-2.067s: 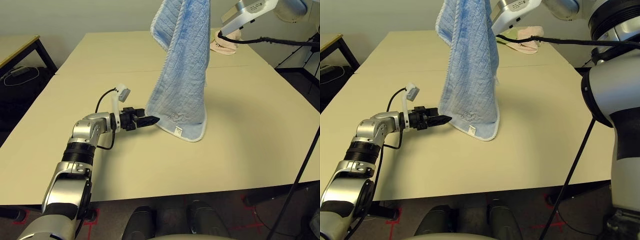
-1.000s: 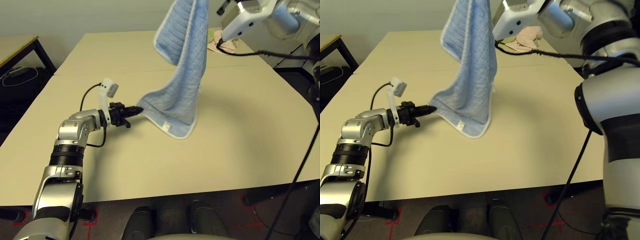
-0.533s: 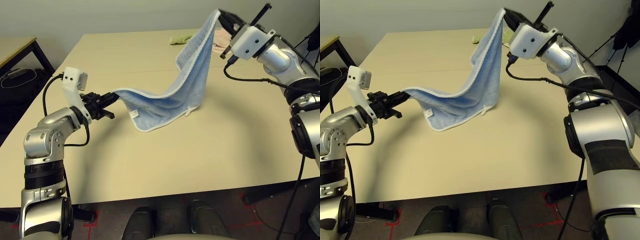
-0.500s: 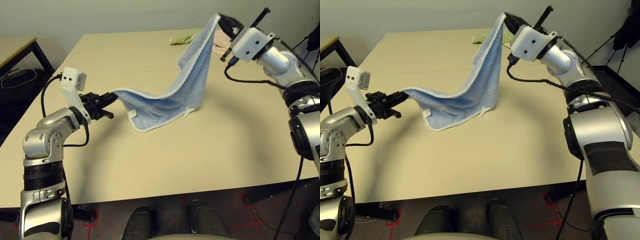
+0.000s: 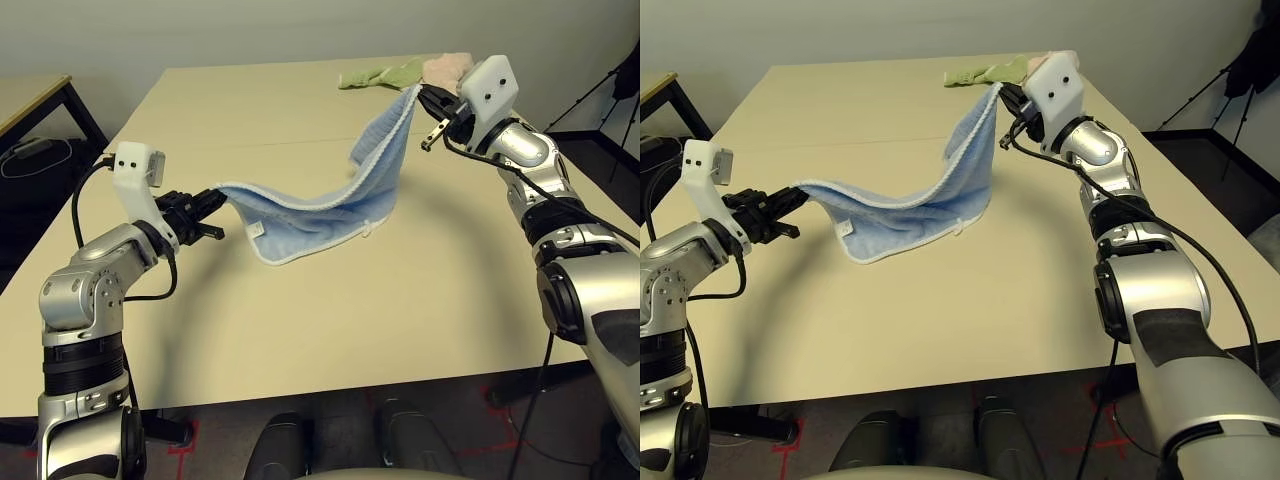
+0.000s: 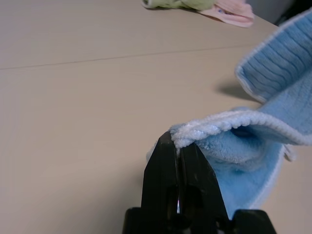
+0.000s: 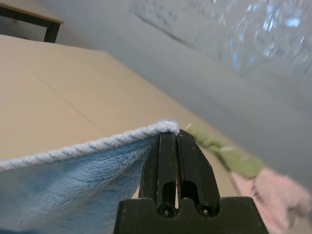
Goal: Fold the towel and set it aside.
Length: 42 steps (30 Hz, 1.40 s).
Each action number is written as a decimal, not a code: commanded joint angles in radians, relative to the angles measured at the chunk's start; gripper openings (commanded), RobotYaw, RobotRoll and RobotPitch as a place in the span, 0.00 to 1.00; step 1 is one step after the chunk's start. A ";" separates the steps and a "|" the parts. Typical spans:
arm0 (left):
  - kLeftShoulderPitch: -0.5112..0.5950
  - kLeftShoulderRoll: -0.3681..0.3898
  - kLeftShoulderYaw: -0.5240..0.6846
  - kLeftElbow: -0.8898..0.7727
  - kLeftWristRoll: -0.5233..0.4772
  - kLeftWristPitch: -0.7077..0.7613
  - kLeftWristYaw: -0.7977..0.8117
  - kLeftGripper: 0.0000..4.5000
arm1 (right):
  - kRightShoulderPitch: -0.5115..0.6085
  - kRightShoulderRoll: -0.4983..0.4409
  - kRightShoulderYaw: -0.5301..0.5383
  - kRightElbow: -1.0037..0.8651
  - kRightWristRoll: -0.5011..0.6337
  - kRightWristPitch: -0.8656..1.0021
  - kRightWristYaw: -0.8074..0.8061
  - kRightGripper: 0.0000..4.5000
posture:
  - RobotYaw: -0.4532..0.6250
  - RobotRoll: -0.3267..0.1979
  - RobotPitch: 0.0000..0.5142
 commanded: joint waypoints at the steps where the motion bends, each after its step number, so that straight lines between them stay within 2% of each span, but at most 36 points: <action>1: -0.006 -0.015 0.024 -0.025 0.011 -0.019 0.069 0.01 | 0.043 0.002 -0.015 -0.091 0.028 0.147 0.026 0.00 | 0.45 0.62 0.15; 7: -0.051 -0.003 0.071 -0.019 0.030 -0.023 0.178 0.01 | 0.156 -0.031 -0.001 -0.275 0.023 0.362 0.061 0.00 | 0.45 0.62 0.19; 11: -0.048 -0.008 0.125 -0.059 0.028 -0.002 0.266 0.01 | 0.217 -0.022 -0.013 -0.374 0.032 0.450 0.038 0.00 | 0.46 0.62 0.23; 19: 0.053 -0.004 0.202 -0.174 0.023 0.002 0.335 0.01 | 0.147 0.062 -0.026 -0.284 0.034 0.383 -0.022 0.00 | 0.56 0.62 0.29; 26: 0.044 0.010 0.238 -0.191 0.031 -0.023 0.370 0.01 | 0.112 0.078 -0.044 -0.204 0.049 0.313 -0.036 0.00 | 0.60 0.62 0.33; 30: 0.031 0.018 0.231 -0.184 0.028 -0.034 0.365 0.01 | 0.103 0.060 -0.059 -0.181 0.057 0.290 -0.048 0.00 | 0.59 0.62 0.34; 42: -0.103 0.113 0.153 0.004 0.060 -0.114 0.284 0.01 | 0.054 -0.121 -0.122 -0.172 0.085 0.268 -0.044 0.00 | 0.51 0.62 0.35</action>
